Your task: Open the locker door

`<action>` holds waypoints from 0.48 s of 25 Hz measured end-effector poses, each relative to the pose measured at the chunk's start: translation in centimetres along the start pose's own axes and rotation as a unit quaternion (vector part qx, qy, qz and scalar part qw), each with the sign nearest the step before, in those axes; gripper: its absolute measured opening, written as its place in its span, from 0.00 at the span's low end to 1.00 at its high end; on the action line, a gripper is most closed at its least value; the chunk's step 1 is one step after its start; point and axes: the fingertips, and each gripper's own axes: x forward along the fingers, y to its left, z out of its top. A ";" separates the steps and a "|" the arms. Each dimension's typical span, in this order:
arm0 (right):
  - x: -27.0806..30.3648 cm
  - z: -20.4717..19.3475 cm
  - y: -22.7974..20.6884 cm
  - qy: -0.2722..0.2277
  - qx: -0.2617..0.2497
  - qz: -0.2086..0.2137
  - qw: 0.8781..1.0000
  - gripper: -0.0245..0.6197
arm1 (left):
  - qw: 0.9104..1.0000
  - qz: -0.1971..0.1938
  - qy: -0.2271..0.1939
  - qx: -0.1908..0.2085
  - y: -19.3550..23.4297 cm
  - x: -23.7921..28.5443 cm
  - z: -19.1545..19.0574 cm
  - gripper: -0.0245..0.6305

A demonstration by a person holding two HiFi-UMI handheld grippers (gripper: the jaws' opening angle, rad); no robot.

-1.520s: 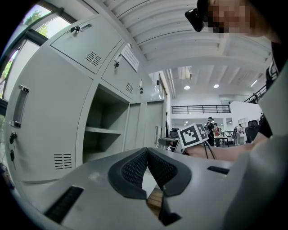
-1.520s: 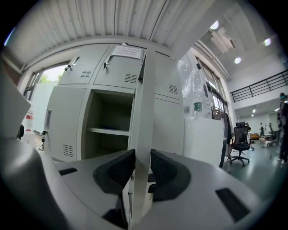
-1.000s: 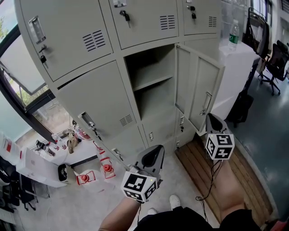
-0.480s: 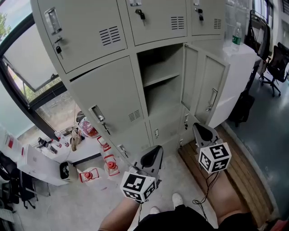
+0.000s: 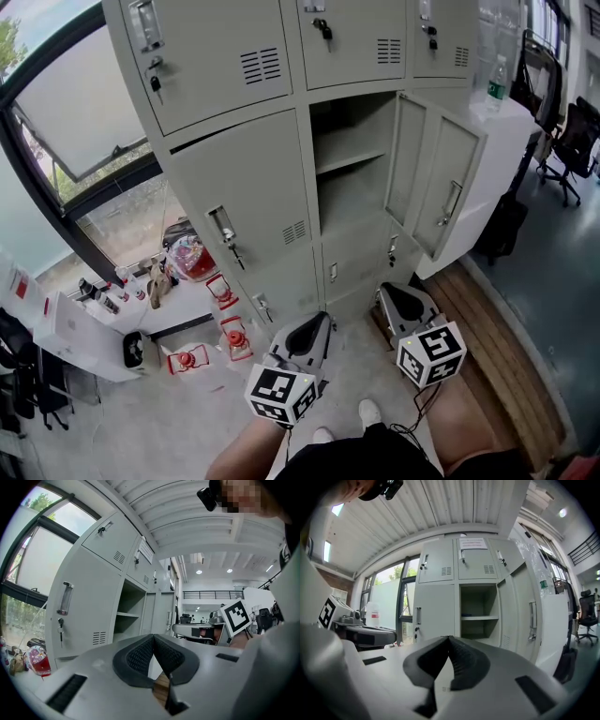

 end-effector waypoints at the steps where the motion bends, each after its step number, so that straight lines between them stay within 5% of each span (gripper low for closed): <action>1: -0.1 -0.2 0.7 0.002 -0.003 0.003 1.000 0.12 | 1.000 0.000 0.001 0.000 0.1 -0.4 -0.1 0.06; 12: -1.1 -1.5 5.6 0.005 0.000 0.013 1.000 0.12 | 1.000 -0.010 0.006 0.002 0.9 -3.3 -1.0 0.06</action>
